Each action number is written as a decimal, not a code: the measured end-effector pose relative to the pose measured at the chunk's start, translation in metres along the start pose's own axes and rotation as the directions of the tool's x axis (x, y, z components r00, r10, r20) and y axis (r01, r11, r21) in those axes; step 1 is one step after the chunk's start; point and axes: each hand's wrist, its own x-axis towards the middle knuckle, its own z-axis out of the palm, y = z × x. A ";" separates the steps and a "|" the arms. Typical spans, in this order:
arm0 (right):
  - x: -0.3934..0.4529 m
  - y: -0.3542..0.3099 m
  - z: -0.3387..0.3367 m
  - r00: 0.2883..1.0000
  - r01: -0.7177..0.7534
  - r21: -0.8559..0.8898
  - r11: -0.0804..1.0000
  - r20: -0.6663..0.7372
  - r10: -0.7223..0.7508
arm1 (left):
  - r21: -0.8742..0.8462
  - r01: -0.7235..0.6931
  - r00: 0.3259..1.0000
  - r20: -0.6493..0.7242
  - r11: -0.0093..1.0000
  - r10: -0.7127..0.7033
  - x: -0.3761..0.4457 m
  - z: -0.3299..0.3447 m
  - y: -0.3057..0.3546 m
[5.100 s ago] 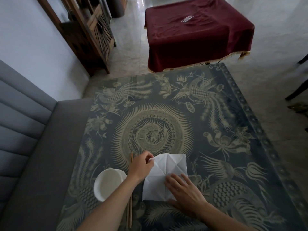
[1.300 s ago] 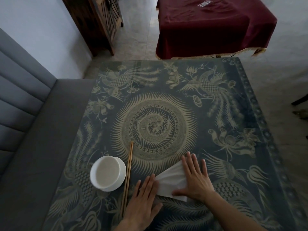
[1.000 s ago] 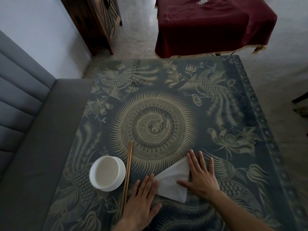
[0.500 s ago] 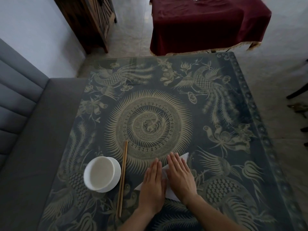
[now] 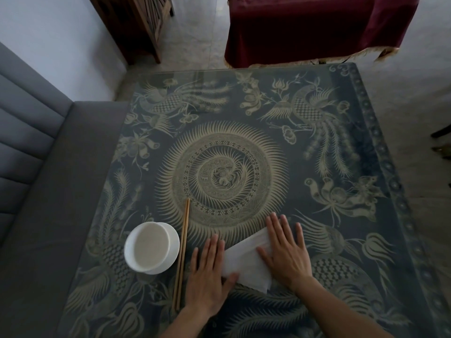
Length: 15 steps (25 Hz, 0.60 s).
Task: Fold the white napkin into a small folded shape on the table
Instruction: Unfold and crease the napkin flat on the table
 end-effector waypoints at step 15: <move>-0.006 0.005 -0.008 0.993 0.011 0.051 0.999 -0.121 -0.005 | -0.070 -0.039 0.996 -0.082 0.997 0.033 0.000 -0.006 0.001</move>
